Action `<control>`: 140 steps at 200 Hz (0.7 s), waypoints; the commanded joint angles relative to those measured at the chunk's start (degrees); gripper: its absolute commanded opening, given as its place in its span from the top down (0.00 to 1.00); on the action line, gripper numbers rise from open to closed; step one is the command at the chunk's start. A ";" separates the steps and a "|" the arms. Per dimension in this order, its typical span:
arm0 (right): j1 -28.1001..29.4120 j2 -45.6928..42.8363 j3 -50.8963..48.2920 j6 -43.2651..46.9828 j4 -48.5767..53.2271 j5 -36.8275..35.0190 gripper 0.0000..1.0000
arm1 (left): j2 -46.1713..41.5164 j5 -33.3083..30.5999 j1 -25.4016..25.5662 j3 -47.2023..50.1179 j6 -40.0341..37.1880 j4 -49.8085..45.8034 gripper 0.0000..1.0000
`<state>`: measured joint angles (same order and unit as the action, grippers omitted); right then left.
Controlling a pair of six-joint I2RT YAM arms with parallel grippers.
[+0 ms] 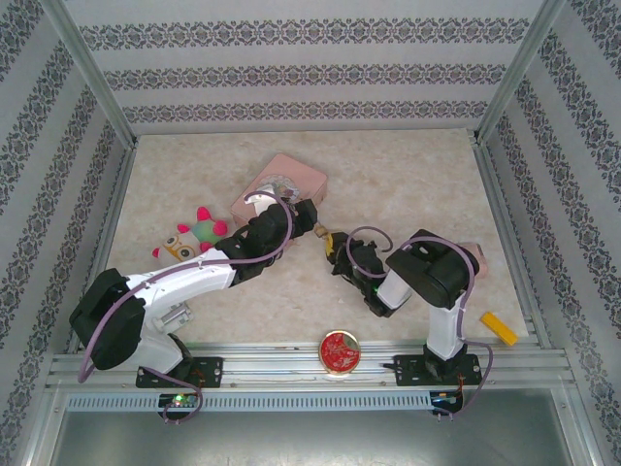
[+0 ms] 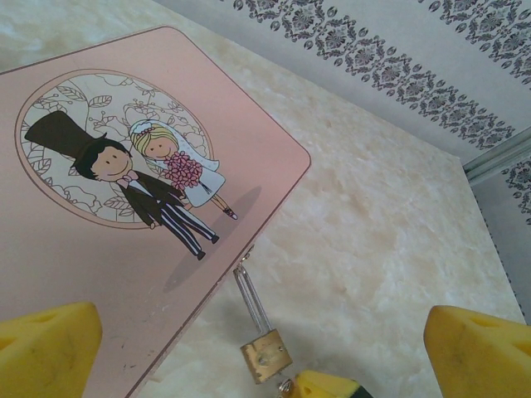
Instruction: Unlock a padlock with a key
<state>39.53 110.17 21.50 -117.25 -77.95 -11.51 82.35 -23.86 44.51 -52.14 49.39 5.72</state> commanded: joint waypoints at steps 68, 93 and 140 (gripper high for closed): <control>-4.00 -9.32 -5.38 18.60 -0.85 5.58 0.49 | -1.57 -1.54 -2.43 -0.74 -5.78 -0.48 0.01; -7.27 -11.47 -2.20 26.91 6.32 17.35 0.53 | -0.76 -1.10 -3.78 -3.25 -7.10 -7.26 0.01; -9.65 -23.66 6.40 50.39 41.91 26.68 0.56 | -0.20 -1.37 -6.75 -5.69 -8.34 -20.70 0.01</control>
<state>30.35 93.71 23.00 -84.20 -59.22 8.56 82.35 -24.29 39.53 -56.95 42.68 -5.15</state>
